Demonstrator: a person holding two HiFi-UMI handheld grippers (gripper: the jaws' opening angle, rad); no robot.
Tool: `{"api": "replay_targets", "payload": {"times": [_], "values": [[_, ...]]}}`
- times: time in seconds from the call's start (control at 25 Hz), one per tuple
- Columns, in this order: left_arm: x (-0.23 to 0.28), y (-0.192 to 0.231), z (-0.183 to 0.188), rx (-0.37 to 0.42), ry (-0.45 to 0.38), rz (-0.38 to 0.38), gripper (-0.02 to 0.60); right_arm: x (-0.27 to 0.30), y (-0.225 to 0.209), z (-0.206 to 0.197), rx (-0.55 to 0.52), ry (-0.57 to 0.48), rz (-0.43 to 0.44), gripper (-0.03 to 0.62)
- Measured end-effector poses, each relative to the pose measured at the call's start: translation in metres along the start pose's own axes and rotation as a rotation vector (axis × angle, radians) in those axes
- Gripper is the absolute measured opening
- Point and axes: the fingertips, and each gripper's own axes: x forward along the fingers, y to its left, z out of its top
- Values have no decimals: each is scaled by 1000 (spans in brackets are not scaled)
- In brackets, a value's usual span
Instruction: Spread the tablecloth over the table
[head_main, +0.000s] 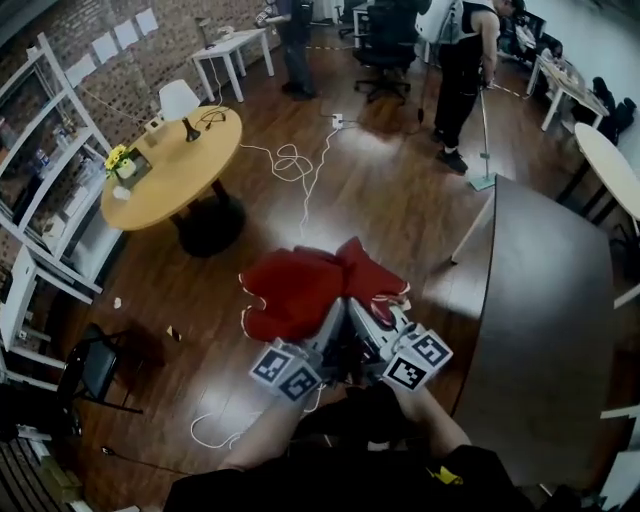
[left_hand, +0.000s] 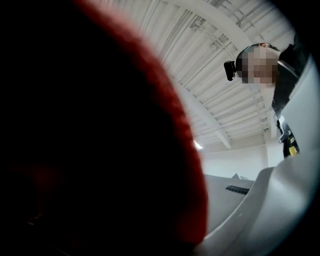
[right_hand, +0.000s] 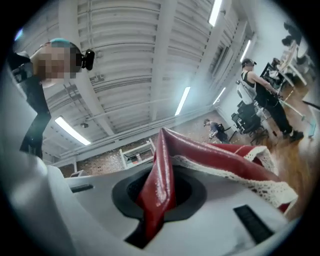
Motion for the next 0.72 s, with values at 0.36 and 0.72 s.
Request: {"api": "replay_targets", "payload": {"times": [0.36,0.72], "values": [[189,49,-11,-49,-26,-12,6,31,-165,101,-44,-5,0,26],[411,4,-47,42,59,-262,6,-26,-321,246,-247,-125,-185,26]]}}
